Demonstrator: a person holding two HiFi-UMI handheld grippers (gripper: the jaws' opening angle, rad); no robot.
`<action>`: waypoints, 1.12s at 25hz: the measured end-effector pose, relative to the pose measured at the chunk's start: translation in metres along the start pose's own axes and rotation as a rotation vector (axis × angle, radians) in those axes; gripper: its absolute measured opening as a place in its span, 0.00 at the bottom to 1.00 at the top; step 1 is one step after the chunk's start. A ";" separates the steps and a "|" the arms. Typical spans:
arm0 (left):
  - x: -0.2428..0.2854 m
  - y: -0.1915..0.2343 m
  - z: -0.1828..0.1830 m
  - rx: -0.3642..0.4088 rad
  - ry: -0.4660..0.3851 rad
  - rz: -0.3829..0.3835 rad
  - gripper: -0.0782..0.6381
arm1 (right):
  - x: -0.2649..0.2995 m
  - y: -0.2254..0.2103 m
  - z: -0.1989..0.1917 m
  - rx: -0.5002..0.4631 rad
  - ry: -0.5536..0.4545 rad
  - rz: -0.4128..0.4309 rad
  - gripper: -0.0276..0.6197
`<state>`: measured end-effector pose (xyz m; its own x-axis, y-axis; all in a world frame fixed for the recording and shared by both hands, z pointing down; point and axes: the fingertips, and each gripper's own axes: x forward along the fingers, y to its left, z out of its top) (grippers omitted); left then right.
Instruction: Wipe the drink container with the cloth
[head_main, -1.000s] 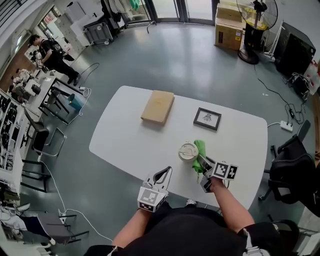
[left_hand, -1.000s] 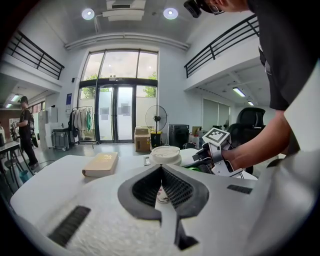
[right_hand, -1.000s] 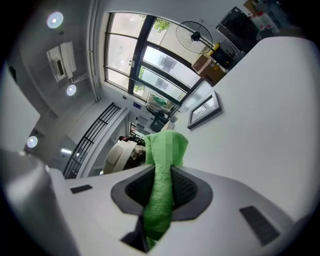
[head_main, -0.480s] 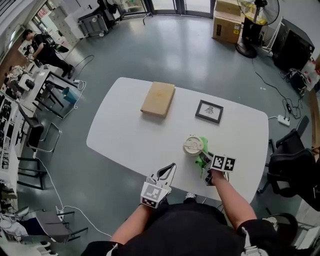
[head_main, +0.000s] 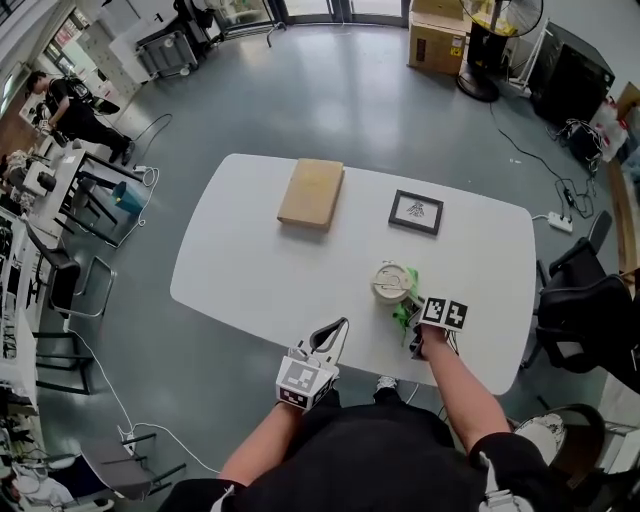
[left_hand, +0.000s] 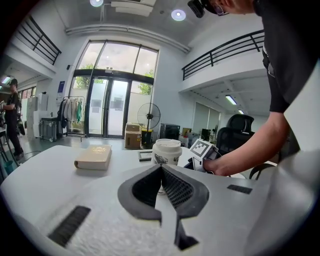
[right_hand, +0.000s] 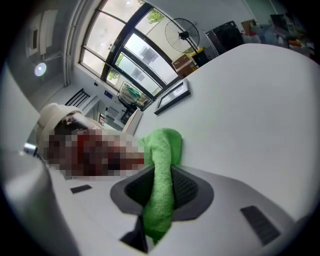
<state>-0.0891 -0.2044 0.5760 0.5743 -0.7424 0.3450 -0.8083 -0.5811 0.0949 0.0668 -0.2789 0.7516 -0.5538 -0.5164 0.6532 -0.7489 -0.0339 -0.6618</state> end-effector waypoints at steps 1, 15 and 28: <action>-0.001 0.002 0.000 -0.006 -0.005 -0.006 0.13 | -0.002 0.001 0.000 0.000 -0.012 -0.005 0.18; -0.011 0.019 0.010 -0.028 -0.049 -0.086 0.13 | -0.110 0.063 0.061 -0.057 -0.465 0.110 0.18; -0.007 0.016 0.015 -0.015 -0.056 -0.126 0.13 | -0.176 0.192 0.043 -1.341 -0.650 -0.139 0.19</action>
<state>-0.1045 -0.2135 0.5614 0.6776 -0.6813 0.2769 -0.7307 -0.6663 0.1485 0.0357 -0.2311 0.4940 -0.4678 -0.8675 0.1690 -0.7485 0.4906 0.4462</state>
